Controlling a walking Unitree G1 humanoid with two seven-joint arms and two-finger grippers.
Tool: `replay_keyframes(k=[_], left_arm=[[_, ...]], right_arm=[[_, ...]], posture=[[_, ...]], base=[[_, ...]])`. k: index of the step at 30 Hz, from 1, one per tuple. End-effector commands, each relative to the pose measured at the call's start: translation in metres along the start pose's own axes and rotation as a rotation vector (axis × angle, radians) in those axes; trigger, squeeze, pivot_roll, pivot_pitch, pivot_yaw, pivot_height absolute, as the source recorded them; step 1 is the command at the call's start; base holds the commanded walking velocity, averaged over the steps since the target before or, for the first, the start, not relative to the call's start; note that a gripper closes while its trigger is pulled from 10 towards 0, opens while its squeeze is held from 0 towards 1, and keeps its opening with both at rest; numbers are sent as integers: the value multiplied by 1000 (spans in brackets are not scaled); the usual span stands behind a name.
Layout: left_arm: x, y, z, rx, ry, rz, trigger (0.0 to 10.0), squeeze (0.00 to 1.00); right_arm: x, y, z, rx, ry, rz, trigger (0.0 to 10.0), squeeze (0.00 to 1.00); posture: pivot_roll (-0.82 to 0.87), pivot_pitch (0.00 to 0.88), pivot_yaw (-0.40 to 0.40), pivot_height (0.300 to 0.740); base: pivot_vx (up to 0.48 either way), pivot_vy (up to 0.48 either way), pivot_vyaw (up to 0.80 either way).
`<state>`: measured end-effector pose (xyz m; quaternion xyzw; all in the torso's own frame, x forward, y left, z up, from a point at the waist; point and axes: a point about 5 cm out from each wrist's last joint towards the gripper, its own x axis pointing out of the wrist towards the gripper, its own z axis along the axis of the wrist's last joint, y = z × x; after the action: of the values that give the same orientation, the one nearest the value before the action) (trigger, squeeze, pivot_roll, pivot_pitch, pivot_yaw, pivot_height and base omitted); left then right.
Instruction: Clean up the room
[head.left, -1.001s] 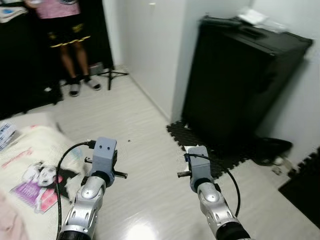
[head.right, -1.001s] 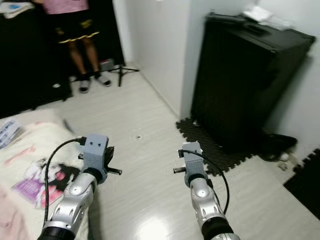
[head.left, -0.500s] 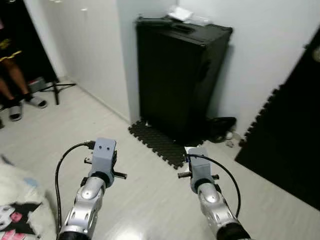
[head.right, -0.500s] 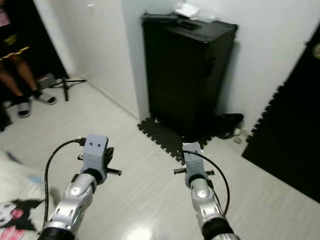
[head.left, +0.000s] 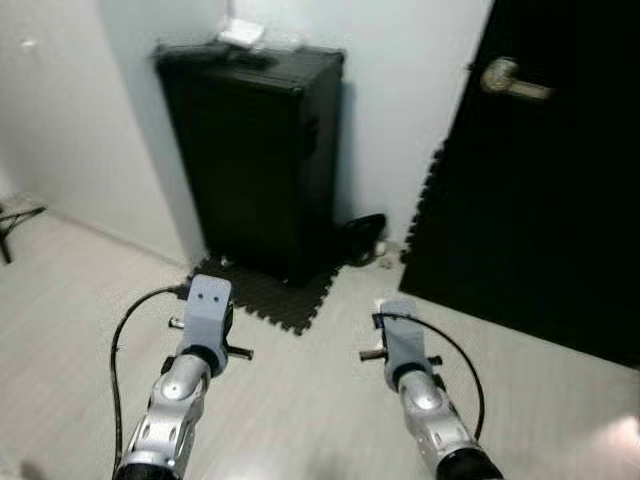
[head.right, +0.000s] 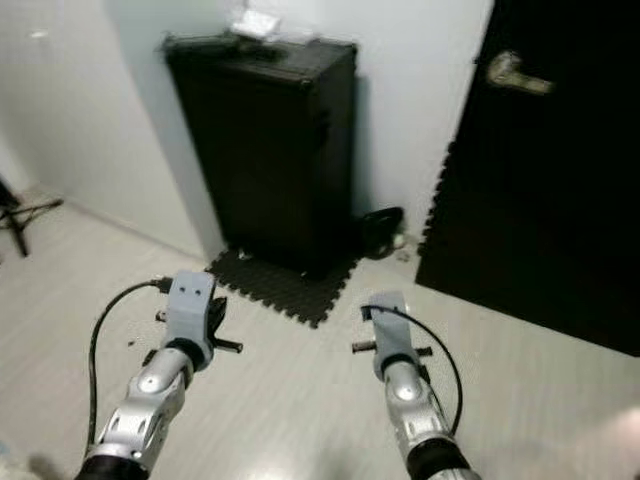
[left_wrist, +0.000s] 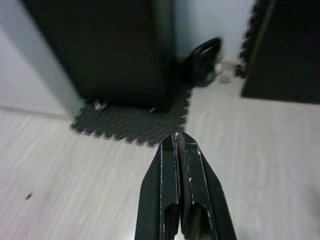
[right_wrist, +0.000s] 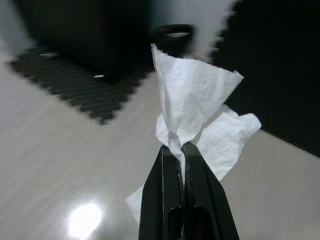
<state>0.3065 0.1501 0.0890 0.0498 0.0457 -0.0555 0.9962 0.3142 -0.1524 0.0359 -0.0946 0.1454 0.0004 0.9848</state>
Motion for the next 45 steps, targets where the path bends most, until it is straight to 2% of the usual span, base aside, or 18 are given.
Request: replay_keyframes(k=[1,33,45], left_arm=[[-4,4,-8,3,30,14,10000,0],[-1,6,-6,4,23,17,10000,0],[11,22,6,25,-8,31,10000,0]], right_arm=[[-1,6,-3,18,17,9,10000,0],[2,8,0,20,18,11,10000,0],[3,8,2,21,13,12,10000,0]], posture=[[59,112,27,740],[61,95,20,740],[57,76,22,740]], base=[[0,0,-800],[0,0,-800],[0,0,-800]])
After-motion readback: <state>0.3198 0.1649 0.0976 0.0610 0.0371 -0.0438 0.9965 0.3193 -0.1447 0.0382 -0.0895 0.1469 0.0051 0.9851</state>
